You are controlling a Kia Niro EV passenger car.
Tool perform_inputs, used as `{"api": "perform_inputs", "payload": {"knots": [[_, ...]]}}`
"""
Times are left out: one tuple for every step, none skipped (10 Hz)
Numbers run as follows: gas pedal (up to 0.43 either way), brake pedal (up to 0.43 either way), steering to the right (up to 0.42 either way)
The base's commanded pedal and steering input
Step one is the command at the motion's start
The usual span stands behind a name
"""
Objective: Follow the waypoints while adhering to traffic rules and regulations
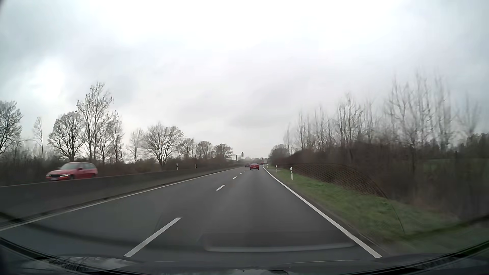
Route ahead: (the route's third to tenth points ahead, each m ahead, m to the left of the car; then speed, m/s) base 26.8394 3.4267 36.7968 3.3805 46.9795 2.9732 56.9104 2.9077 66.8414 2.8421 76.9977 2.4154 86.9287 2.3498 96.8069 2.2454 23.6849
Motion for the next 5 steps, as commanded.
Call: {"api": "perform_inputs", "payload": {"knots": [[0.339,0.0,0.0],[0.35,0.0,-0.001],[0.358,0.0,-0.001],[0.358,0.0,-0.001],[0.37,0.0,0.0]]}}
